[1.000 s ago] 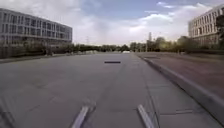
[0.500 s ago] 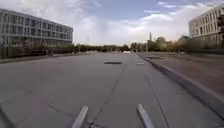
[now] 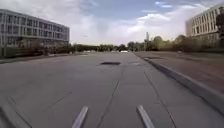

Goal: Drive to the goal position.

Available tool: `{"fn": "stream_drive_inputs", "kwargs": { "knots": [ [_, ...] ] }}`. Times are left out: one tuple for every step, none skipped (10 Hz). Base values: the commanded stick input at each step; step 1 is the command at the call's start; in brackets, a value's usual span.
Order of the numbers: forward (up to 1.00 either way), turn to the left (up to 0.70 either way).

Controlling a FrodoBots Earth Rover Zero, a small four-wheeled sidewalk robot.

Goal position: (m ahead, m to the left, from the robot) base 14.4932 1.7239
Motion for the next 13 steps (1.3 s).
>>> {"fn": "stream_drive_inputs", "kwargs": {
  "knots": [
    [0.7, -0.14],
    [0.7, -0.14],
    [0.7, -0.14],
    [0.7, -0.14],
    [0.7, -0.14],
    [0.7, -0.13],
    [0.7, -0.02],
    [0.7, 0.0],
    [0.7, 0.0],
    [0.7, 0.0],
    [0.7, 0.0],
    [0.7, 0.0],
    [0.7, 0.0]
  ]
}}
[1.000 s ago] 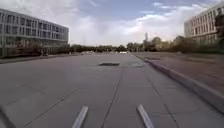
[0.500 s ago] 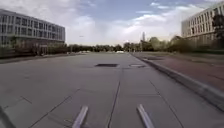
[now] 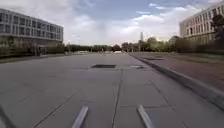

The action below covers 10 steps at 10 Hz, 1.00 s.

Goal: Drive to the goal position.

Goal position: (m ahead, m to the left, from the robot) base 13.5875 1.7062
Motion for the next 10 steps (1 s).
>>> {"fn": "stream_drive_inputs", "kwargs": {
  "knots": [
    [0.7, 0.0],
    [0.7, 0.0],
    [0.7, 0.0],
    [0.7, 0.0],
    [0.7, 0.0],
    [0.7, 0.0],
    [0.7, 0.0],
    [0.7, 0.0],
    [0.7, 0.0],
    [0.7, 0.0]
  ]
}}
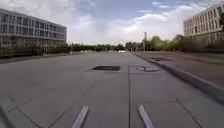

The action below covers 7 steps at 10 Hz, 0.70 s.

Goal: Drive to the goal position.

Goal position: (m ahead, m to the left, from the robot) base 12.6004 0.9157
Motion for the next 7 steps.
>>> {"fn": "stream_drive_inputs", "kwargs": {
  "knots": [
    [0.7, 0.0],
    [0.7, 0.0],
    [0.7, 0.0],
    [0.7, 0.0],
    [0.7, 0.0],
    [0.7, 0.0],
    [0.7, 0.0]
  ]
}}
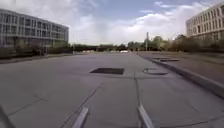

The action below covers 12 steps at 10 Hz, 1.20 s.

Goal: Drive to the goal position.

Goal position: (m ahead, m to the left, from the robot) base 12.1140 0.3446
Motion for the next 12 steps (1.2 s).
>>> {"fn": "stream_drive_inputs", "kwargs": {
  "knots": [
    [0.7, 0.0],
    [0.7, 0.0],
    [0.7, 0.0],
    [0.7, 0.0],
    [0.7, 0.0],
    [0.7, 0.0],
    [0.7, 0.0],
    [0.7, 0.0],
    [0.7, 0.0],
    [0.7, 0.0],
    [0.62, 0.0],
    [0.47, 0.0]
  ]
}}
